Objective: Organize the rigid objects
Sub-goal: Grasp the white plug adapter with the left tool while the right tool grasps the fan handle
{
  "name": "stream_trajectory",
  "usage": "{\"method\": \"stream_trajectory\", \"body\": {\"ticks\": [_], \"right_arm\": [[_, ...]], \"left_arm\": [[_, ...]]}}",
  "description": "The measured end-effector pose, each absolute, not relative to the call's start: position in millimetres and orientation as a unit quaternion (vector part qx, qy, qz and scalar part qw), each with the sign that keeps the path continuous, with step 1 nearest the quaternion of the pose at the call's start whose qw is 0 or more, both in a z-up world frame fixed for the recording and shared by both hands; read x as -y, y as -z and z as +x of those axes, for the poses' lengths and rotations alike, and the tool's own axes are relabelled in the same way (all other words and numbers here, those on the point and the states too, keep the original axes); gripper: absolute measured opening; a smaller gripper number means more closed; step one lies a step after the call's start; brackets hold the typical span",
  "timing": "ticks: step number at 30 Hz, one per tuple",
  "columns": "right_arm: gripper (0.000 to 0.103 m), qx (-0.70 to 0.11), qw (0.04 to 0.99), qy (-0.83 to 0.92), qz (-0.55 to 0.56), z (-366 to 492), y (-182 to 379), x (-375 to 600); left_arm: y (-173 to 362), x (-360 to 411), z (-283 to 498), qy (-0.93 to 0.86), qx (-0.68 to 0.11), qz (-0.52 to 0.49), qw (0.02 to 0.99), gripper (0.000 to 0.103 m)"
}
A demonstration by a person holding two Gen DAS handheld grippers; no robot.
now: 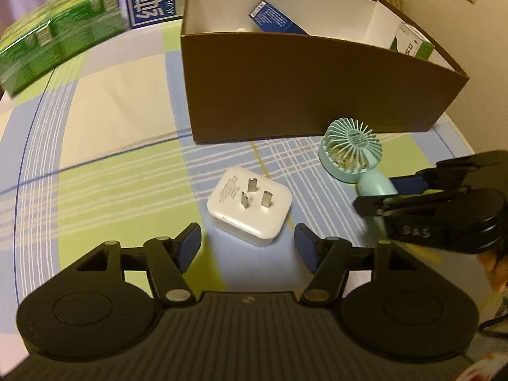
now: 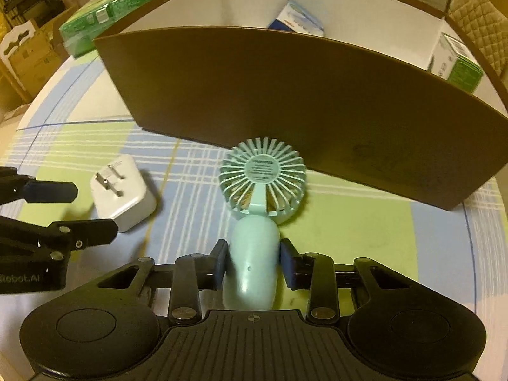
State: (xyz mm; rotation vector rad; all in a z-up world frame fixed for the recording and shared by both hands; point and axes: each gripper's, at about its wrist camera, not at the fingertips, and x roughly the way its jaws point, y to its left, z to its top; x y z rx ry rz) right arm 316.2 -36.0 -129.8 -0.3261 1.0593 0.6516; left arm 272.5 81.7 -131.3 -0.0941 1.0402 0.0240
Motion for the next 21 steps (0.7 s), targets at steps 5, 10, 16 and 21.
{"method": "stream_trajectory", "body": {"ticks": [5, 10, 16, 21], "right_arm": [[0.030, -0.491, 0.804, -0.300, -0.146, 318, 129, 44], [0.030, -0.489, 0.806, -0.300, -0.147, 317, 129, 45], [0.030, -0.483, 0.809, -0.299, -0.151, 315, 131, 43], [0.030, -0.473, 0.811, -0.303, -0.163, 310, 131, 43]], "left_arm": [[137, -84, 281, 0.015, -0.486, -0.020, 0.874, 0.062], [146, -84, 292, 0.039, -0.485, -0.006, 0.874, 0.059], [151, -84, 299, 0.047, -0.482, -0.003, 0.875, 0.058], [151, -80, 295, 0.038, -0.481, -0.007, 0.876, 0.057]]}}
